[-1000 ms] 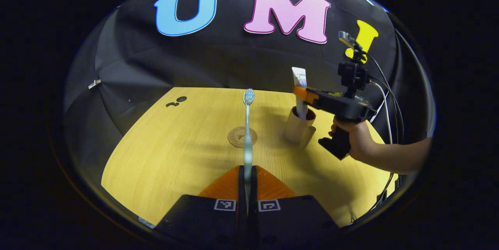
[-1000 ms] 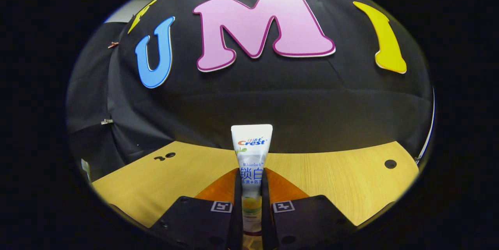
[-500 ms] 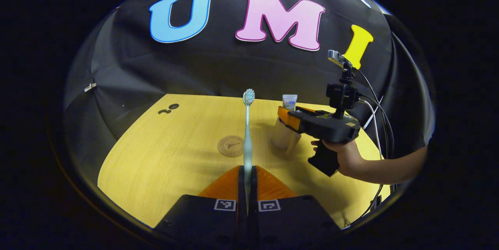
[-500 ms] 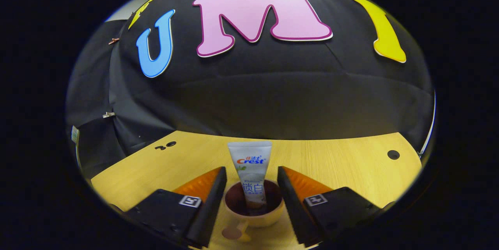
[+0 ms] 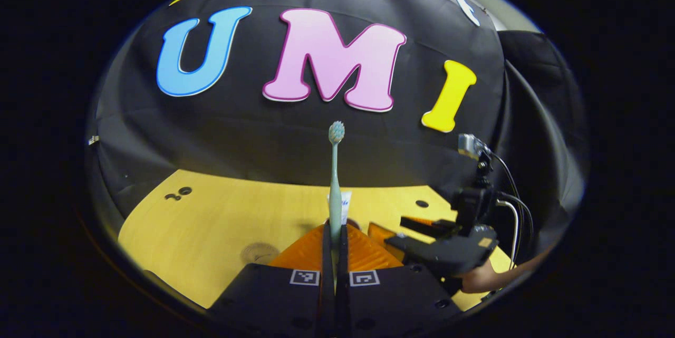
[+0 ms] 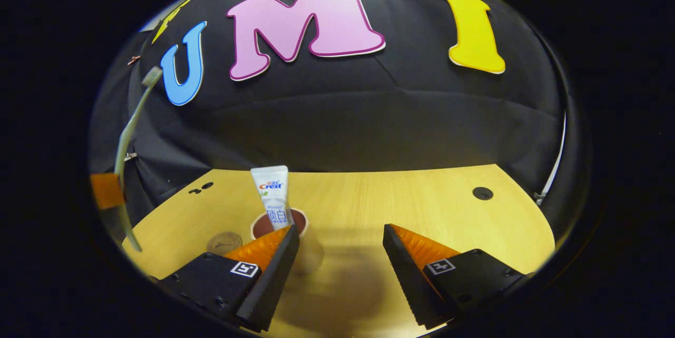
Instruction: Put the toothbrush and toothpaste on the desktop into the cup, then pick up the cup and place it on the coaster on the desktop.
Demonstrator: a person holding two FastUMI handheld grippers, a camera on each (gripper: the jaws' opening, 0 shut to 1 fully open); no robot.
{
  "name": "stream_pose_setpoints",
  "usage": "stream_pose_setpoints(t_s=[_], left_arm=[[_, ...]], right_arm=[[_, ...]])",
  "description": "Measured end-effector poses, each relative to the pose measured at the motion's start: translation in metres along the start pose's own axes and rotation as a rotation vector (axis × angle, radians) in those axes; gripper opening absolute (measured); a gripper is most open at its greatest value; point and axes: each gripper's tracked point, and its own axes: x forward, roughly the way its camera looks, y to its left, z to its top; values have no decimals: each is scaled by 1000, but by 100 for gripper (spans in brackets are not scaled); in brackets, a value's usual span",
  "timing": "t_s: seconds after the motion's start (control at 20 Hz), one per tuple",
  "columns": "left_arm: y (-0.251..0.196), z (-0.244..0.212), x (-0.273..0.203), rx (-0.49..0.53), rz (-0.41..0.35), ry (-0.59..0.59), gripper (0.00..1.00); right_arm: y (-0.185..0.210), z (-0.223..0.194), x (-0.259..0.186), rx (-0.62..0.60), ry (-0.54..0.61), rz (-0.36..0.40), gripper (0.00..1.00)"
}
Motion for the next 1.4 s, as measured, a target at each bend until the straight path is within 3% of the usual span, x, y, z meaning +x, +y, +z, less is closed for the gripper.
stream_pose_setpoints(t_s=[0.25, 0.5, 0.8, 1.2, 1.25, 1.4], left_arm=[[-13, 5, 69, 7, -51, -96, 7], [-9, -15, 117, 72, -34, -116, 6], [-2, -43, 132, 108, 2, -115, 10], [2, -58, 126, 121, 18, -98, 19], [2, -57, 119, 124, 24, -103, 29], [2, -51, 97, 125, 19, -104, 79]], right_arm=[[-17, -29, -28, 58, 85, -43, 98], [-33, -27, -35, 16, 90, -29, 98], [-46, -22, -36, 16, 80, -43, 98], [-26, -30, -32, -14, 102, 12, 98], [-24, -29, -32, -11, 104, 18, 98], [-19, -22, -28, 14, 119, 42, 98]])
